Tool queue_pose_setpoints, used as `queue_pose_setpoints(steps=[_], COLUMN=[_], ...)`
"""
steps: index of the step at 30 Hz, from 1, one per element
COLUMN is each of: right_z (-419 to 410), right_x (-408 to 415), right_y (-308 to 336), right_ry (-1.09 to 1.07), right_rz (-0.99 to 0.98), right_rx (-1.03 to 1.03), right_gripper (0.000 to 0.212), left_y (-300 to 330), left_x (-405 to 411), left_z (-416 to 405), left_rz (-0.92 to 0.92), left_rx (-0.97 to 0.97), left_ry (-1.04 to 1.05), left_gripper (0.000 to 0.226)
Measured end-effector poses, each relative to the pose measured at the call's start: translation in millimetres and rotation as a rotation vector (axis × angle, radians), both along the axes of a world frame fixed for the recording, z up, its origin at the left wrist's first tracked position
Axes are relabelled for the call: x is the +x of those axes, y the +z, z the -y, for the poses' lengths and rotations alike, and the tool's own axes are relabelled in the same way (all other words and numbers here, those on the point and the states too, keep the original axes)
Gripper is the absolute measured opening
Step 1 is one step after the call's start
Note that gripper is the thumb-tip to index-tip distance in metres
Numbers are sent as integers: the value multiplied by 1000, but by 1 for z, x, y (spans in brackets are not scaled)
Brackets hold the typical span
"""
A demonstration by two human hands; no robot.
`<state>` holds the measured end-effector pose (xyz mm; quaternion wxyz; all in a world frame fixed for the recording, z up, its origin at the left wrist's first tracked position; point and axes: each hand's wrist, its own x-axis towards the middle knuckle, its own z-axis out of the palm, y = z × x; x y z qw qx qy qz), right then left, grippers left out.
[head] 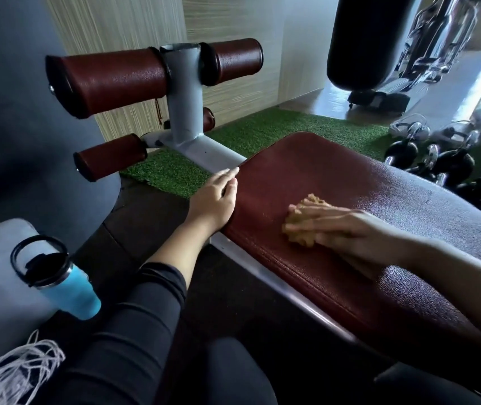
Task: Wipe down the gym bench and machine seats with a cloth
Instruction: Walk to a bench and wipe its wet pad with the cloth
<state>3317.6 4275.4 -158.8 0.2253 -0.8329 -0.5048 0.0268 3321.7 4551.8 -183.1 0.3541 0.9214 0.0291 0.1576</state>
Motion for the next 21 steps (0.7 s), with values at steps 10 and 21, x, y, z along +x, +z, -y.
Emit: queue_pose_setpoints(steps=[10,21], right_z=[-67,-56], right_x=[-31,25], right_y=[-10,-2], right_ry=[27,-209], right_rz=[218,51], right_rx=[-1,10], right_gripper=[35,41], left_y=[-1,-1], left_x=[4,4], left_z=[-3,-2], left_rz=[3,30], left_rx=[27,12], left_ry=[-22,-23], left_gripper=[40,39])
